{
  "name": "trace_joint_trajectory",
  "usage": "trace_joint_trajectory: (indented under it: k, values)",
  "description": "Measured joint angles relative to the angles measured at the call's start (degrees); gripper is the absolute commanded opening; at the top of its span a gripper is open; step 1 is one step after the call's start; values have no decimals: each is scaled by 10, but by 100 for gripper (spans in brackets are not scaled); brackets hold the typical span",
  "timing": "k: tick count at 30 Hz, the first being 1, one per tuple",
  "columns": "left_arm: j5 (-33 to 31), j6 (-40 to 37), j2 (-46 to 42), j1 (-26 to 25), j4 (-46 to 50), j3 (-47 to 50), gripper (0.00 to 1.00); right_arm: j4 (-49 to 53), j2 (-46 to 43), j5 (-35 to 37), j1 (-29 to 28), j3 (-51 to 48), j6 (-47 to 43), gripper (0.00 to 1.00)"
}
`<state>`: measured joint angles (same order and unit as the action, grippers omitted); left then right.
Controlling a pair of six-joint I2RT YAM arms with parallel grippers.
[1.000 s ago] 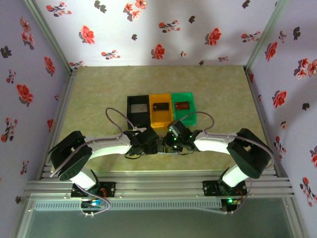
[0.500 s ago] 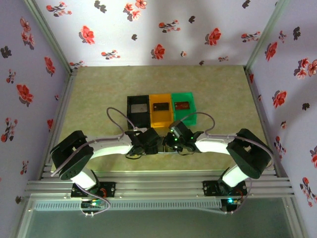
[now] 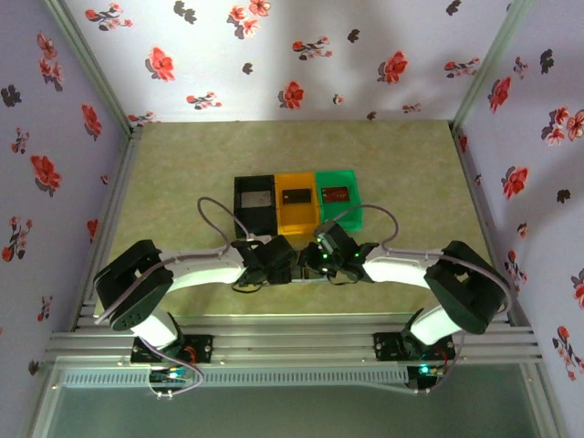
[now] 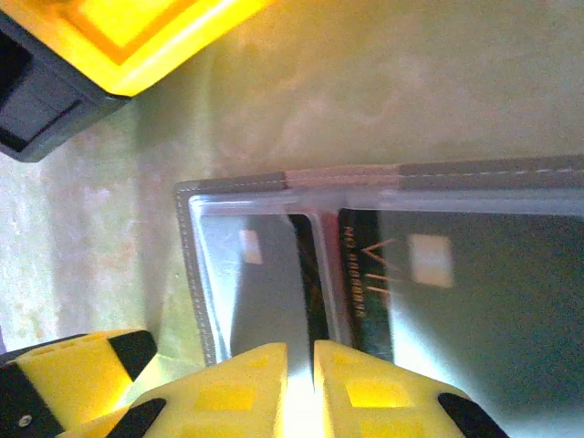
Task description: Take the credit cards out of the card holder
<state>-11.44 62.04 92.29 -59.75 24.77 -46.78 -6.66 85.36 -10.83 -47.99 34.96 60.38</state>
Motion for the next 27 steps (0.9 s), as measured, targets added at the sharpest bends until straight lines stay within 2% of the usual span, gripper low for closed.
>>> trace_joint_trajectory:
  k: [27]
  values:
    - [-1, 0, 0, -2, 1, -1, 91, 5, 9, 1, 0, 0, -8, 19]
